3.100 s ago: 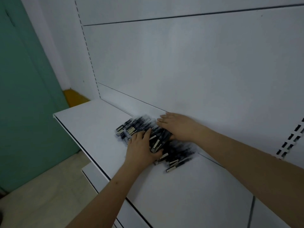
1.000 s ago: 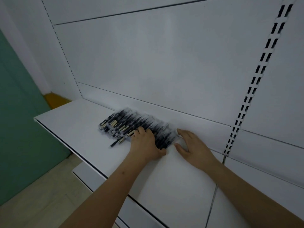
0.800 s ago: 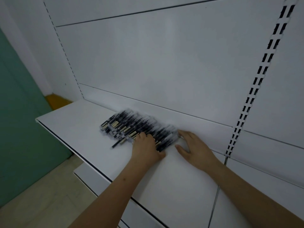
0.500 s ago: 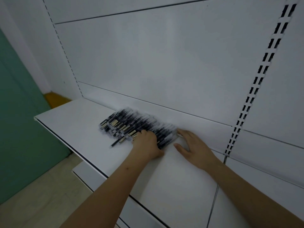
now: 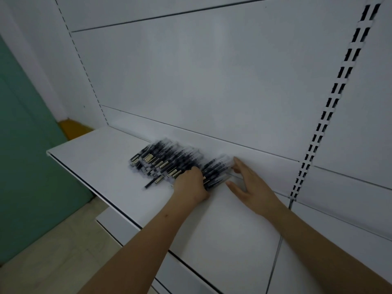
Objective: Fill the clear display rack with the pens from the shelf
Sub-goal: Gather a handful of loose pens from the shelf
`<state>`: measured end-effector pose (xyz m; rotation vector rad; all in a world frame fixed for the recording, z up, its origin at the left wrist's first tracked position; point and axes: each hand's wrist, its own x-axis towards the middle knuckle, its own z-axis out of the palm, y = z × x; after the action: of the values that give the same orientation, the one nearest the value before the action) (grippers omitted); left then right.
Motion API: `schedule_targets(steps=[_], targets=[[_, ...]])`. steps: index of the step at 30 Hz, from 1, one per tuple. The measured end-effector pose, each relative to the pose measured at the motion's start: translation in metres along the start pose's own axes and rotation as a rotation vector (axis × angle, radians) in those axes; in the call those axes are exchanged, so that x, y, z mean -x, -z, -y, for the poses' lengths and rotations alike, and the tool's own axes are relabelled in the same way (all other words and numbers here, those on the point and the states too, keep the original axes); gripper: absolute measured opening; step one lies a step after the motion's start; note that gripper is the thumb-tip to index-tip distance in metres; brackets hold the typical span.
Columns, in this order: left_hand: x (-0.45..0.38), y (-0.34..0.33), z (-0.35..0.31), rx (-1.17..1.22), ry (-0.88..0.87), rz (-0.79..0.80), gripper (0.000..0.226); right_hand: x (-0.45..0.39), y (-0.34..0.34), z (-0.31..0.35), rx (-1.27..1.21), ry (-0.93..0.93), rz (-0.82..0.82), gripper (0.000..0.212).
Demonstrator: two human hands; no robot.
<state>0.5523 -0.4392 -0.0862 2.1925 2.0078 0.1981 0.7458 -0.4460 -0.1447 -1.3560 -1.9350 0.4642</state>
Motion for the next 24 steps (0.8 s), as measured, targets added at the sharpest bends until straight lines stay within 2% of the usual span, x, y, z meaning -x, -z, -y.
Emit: schedule_targets(steps=[10, 14, 16, 20, 24], targets=[[-0.003, -0.002, 0.020, 0.112, -0.029, 0.002, 0.040, 0.000, 0.004, 0.000, -0.080, -0.026, -0.086, 0.066], [0.001, -0.005, 0.023, 0.022, -0.116, -0.039, 0.038, 0.003, 0.005, 0.003, -0.055, -0.058, -0.084, 0.063], [0.002, -0.005, 0.022, 0.057, -0.155, -0.039, 0.036, 0.005, 0.005, 0.008, -0.014, -0.072, -0.095, 0.063], [-0.004, 0.002, 0.026, 0.267, -0.192, 0.025, 0.038, 0.008, 0.008, 0.020, -0.001, -0.131, -0.131, 0.061], [-0.010, 0.012, 0.034, 0.666, -0.196, 0.097, 0.040, 0.018, 0.020, 0.036, 0.017, -0.192, -0.159, 0.062]])
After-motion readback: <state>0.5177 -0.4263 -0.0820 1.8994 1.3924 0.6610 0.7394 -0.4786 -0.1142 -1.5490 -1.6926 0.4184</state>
